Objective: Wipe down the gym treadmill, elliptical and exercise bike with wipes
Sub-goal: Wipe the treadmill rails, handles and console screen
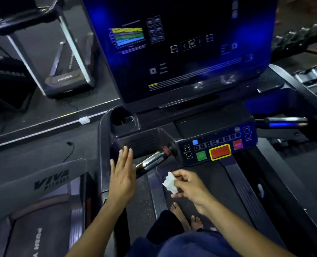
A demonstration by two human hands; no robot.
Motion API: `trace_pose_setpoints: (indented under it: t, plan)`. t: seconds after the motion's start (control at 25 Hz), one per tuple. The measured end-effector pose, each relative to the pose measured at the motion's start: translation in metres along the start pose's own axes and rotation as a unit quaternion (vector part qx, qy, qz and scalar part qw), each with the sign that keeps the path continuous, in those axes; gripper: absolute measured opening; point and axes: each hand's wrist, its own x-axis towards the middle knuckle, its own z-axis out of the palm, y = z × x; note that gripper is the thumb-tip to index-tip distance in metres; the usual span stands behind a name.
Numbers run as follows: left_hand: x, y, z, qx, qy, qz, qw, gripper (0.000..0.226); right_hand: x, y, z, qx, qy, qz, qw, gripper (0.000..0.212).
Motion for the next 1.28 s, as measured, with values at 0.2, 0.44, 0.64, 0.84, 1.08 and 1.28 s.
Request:
trace_pose_setpoints:
  t: [0.2, 0.44, 0.64, 0.84, 1.08, 1.28]
  plan:
    - [0.047, 0.106, 0.026, -0.049, -0.07, 0.161, 0.983, 0.055, -0.018, -0.019, -0.059, 0.005, 0.086, -0.087, 0.992, 0.03]
    - [0.105, 0.182, 0.052, -0.051, -0.131, 0.304, 0.942, 0.057, -0.015, -0.037, -0.125, -0.011, 0.195, -0.13, 0.972, 0.031]
    - [0.141, 0.224, 0.07, -0.038, -0.188, 0.363, 0.912, 0.063, -0.02, -0.059, -0.164, -0.013, 0.251, -0.134, 0.959, 0.03]
    - [0.173, 0.251, 0.08, 0.005, -0.239, 0.383, 0.892, 0.067, -0.018, -0.078, -0.193, -0.014, 0.259, -0.148, 0.954, 0.027]
    - [0.195, 0.266, 0.088, -0.045, -0.295, 0.338, 0.892, 0.066, 0.003, -0.09, -0.233, -0.1, 0.321, -0.182, 0.924, 0.026]
    - [0.215, 0.29, 0.096, -0.069, -0.35, 0.255, 0.899, 0.074, 0.039, -0.127, -0.301, -0.229, 0.387, -0.248, 0.858, 0.023]
